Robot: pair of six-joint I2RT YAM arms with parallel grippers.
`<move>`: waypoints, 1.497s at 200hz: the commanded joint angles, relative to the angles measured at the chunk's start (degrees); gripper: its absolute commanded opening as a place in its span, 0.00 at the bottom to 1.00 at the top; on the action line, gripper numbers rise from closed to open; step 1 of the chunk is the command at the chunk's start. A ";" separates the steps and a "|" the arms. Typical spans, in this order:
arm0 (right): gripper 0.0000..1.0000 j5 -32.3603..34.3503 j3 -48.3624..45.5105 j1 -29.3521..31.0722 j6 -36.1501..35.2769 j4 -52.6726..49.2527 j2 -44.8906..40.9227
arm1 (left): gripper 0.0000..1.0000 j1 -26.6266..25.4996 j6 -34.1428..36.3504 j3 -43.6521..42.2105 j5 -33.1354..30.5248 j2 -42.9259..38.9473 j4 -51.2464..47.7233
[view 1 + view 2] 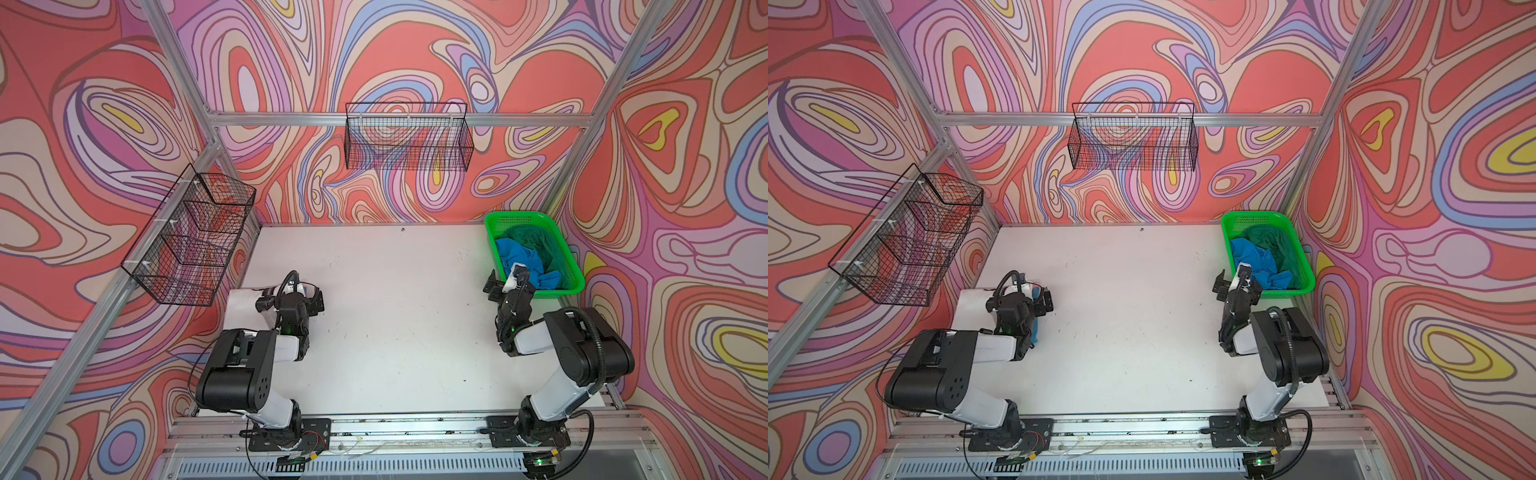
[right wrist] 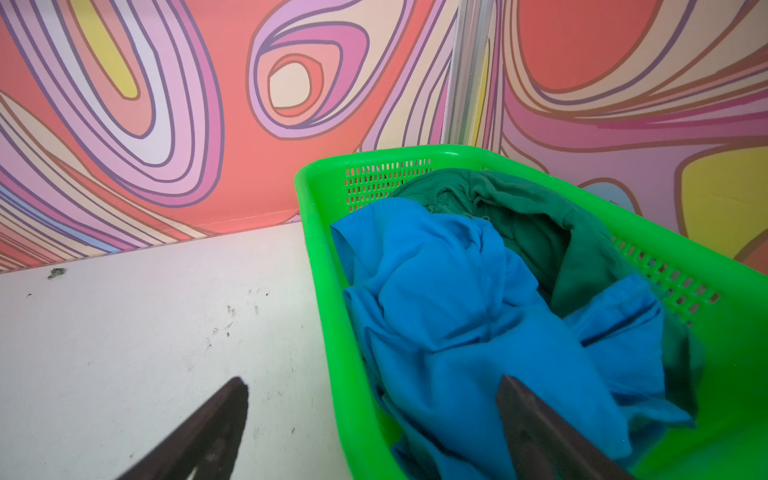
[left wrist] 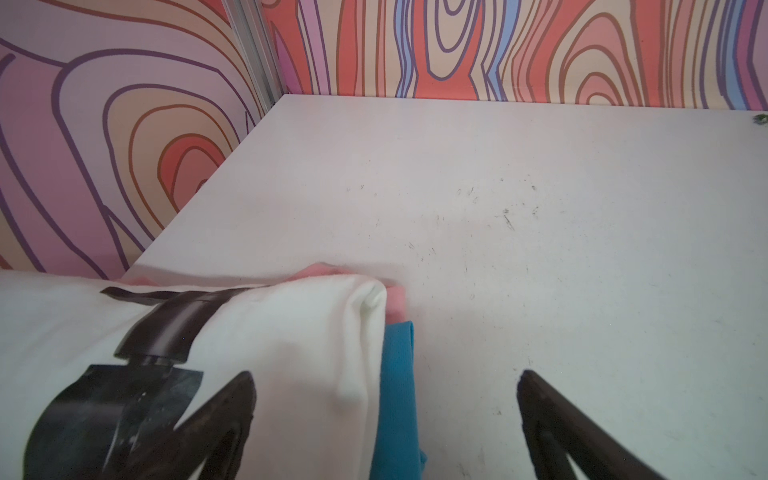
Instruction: Fold and stack the t-shirts
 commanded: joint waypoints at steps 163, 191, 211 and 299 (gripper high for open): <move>0.98 15.31 52.34 -0.79 32.60 -97.71 -19.20 | 1.00 -0.20 -32.76 31.91 19.12 -36.13 -68.81; 0.98 11.47 60.00 -2.14 32.04 -102.97 -10.47 | 1.00 -0.20 -29.71 34.86 22.49 -36.14 -84.70; 0.98 3.89 64.02 -5.36 33.97 -105.30 -4.79 | 1.00 -0.20 -26.57 33.19 19.37 -37.73 -93.17; 0.90 -3.46 74.89 -10.84 38.19 -108.21 15.98 | 1.00 -2.83 -26.74 27.59 17.75 -43.42 -97.30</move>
